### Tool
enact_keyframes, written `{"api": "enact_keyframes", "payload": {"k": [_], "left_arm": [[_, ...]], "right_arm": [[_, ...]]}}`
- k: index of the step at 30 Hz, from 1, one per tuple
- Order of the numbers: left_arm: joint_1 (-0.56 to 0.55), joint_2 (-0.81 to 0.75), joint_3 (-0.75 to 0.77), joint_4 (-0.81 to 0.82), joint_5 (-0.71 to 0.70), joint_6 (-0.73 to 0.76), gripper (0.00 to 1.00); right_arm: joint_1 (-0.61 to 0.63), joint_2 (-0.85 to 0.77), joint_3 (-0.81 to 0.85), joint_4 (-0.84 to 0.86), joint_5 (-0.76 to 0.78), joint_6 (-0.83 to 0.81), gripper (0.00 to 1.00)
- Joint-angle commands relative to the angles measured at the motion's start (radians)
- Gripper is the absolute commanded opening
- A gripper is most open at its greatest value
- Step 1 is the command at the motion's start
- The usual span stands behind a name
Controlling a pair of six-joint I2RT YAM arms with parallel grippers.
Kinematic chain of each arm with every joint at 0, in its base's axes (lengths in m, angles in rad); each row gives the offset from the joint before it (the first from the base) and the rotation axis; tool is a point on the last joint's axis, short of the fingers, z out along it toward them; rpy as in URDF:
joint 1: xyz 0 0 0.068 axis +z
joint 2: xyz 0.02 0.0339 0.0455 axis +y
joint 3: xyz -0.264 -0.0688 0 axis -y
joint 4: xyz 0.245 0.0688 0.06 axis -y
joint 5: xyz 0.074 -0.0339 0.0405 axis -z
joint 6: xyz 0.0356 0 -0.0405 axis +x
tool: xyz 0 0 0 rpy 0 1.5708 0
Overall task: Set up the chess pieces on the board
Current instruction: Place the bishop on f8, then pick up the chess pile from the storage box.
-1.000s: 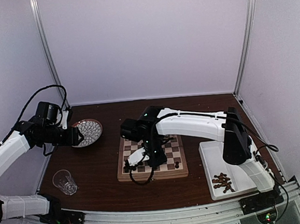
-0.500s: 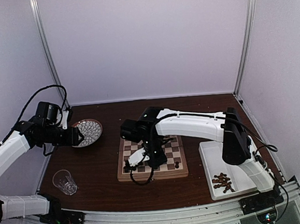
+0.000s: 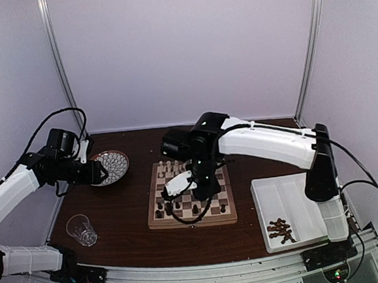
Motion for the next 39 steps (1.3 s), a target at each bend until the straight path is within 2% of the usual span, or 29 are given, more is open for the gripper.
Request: {"api": "enact_keyframes", "payload": {"k": [1,5,7,14,17,20,27,39], "left_arm": [[0.01,-0.026,-0.031,0.117,0.115,0.027,0.57],[0.0,-0.083,-0.062,0.206,0.257,0.042,0.55],[-0.044,-0.093,-0.065,0.228,0.284,0.042,0.54],[-0.416,0.039,0.036,0.231,0.111,0.031,0.53],[-0.509,0.113,0.078,0.291,0.089,-0.007,0.53],[-0.572,0.18,0.123,0.355,0.082,-0.031,0.53],[-0.659,0.296,0.221,0.366,0.049,-0.047,0.53],[-0.683,0.275,0.183,0.378,-0.02,-0.084,0.52]], "right_arm": [[-0.074,-0.176,-0.092,0.005,-0.055,0.007,0.32],[-0.166,-0.34,-0.295,0.08,-0.12,0.047,0.31],[-0.22,-0.438,-0.425,0.123,-0.154,0.067,0.3],[-0.418,-0.783,-0.954,0.287,-0.207,0.097,0.26],[-0.445,-0.899,-1.143,0.36,-0.201,0.098,0.26],[-0.448,-0.938,-1.272,0.438,-0.202,0.105,0.26],[-0.448,-0.835,-1.323,0.486,-0.195,0.077,0.23],[-0.447,-0.762,-1.346,0.451,-0.284,-0.01,0.31]]}}
